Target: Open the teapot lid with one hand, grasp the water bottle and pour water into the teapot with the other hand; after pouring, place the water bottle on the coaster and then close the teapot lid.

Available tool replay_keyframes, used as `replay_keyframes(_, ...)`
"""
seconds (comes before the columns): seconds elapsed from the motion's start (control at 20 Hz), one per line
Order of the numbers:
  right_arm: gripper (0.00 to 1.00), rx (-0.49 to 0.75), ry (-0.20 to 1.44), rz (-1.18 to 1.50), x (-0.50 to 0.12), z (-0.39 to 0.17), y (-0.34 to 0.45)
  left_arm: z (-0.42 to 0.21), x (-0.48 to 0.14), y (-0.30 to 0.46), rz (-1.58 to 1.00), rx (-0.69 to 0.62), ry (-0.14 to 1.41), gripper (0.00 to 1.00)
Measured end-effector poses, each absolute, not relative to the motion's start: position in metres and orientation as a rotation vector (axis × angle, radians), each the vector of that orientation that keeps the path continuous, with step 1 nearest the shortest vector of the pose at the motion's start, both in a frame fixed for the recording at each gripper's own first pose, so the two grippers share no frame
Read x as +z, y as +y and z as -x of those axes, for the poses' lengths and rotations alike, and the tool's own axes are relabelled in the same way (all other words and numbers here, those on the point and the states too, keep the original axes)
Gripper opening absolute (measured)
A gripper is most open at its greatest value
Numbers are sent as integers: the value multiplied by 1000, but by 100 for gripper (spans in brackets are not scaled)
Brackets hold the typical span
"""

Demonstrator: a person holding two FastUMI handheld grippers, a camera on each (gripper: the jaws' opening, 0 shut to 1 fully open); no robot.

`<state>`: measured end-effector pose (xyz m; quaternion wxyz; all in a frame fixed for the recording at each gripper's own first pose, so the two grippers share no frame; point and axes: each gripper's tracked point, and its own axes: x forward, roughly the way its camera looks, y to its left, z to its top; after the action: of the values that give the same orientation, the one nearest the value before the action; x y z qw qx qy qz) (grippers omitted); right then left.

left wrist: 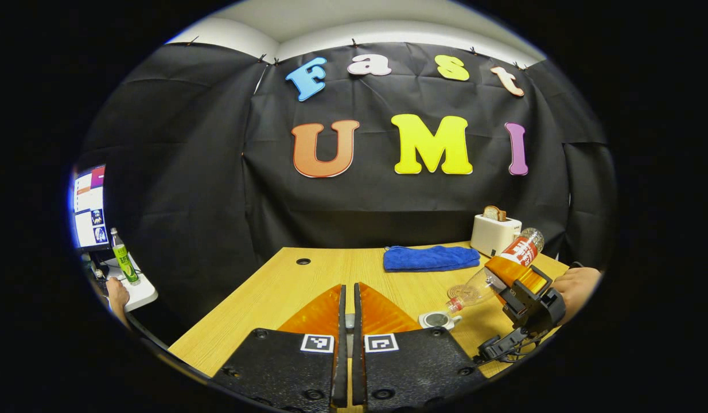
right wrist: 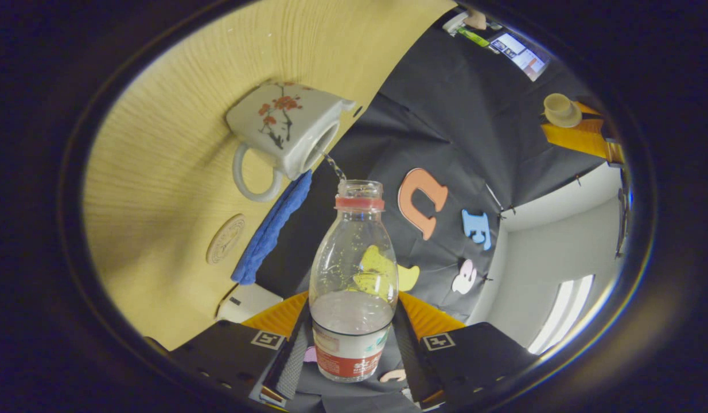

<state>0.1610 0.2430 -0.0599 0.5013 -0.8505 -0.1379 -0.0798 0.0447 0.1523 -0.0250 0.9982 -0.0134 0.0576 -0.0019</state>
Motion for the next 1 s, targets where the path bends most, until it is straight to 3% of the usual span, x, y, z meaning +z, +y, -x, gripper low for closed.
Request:
replay_keyframes(0.65,70,-222,-450,2170,-37,-158,265,-46,-27,155,29,-3,121,5)
replay_keyframes(1.0,72,-156,-305,1922,-44,-169,237,-48,-31,159,27,6,131,5)
